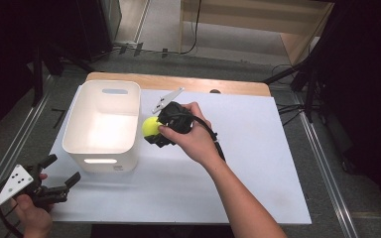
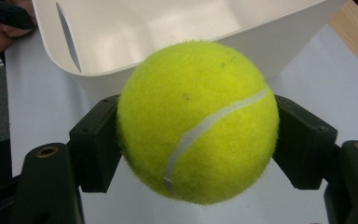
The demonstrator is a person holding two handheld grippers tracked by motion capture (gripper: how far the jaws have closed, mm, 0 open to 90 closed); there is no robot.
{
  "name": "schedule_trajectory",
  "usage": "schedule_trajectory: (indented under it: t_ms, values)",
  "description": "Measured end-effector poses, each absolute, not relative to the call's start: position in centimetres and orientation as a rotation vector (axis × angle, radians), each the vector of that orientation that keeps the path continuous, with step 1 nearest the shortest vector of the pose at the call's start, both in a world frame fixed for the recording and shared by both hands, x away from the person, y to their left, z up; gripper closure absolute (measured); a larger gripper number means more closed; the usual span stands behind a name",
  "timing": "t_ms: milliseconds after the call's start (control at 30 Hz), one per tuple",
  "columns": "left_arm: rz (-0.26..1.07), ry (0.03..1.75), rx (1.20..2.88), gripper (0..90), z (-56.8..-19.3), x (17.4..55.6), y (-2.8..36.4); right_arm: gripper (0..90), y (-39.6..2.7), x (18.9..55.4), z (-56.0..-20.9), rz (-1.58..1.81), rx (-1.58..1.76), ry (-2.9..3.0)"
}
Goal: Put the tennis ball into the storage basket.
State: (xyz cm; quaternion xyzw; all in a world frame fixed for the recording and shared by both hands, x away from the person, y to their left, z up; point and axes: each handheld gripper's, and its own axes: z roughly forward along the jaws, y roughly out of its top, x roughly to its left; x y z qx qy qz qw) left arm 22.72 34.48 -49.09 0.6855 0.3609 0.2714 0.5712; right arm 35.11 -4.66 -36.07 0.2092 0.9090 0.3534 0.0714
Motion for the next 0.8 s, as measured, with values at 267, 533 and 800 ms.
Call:
schedule_trajectory:
  t_ms: [267, 533, 800]
  values:
    - [0.639, 0.846, 1.609, 0.0, -49.1, 22.7, 34.4, 24.0, -4.3, 35.2, -35.7, 1.066, 0.617, 2.730]
    - [0.639, 0.844, 1.611, 0.0, -49.1, 22.8, 34.4, 24.0, -3.8, 35.2, -35.3, 1.074, 0.604, 2.726]
    - [0.639, 0.842, 1.612, 0.0, -49.1, 22.8, 34.4, 24.0, -3.0, 35.2, -35.0, 1.074, 0.582, 2.729]
